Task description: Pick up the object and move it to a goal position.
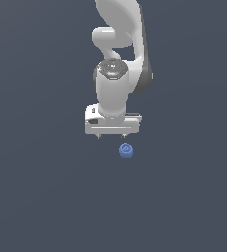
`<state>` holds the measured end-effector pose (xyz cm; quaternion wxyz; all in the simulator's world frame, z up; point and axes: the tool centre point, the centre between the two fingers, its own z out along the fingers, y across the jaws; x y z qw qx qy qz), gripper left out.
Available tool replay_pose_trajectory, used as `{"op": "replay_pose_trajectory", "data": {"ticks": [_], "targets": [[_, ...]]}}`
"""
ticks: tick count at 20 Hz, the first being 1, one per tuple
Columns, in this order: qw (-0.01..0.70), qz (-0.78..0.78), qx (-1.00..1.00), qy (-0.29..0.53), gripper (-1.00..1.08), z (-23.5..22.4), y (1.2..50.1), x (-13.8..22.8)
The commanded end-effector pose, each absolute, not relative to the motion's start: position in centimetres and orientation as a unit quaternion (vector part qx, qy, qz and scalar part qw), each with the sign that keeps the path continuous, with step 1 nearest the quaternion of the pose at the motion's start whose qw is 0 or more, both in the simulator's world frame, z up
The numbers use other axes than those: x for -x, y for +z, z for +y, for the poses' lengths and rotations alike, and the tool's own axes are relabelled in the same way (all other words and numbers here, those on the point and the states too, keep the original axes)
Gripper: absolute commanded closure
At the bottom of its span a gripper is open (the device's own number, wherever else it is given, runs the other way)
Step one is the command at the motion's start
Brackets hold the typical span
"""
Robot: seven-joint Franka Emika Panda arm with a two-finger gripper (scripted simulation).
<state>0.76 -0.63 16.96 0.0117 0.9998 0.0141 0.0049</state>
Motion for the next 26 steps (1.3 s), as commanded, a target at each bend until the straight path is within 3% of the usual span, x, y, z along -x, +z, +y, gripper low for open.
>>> {"op": "replay_pose_trajectory", "data": {"ticks": [1,14,26], "targets": [[0.012,0.014,-1.000,0.005,-0.92,-0.6,17.0,-0.8],[0.003,-0.022,-1.000,-0.010,-0.92,-1.6,15.3,0.3],[0.005,0.053,-0.999,-0.010,-0.92,-0.8,14.6,0.1]]}}
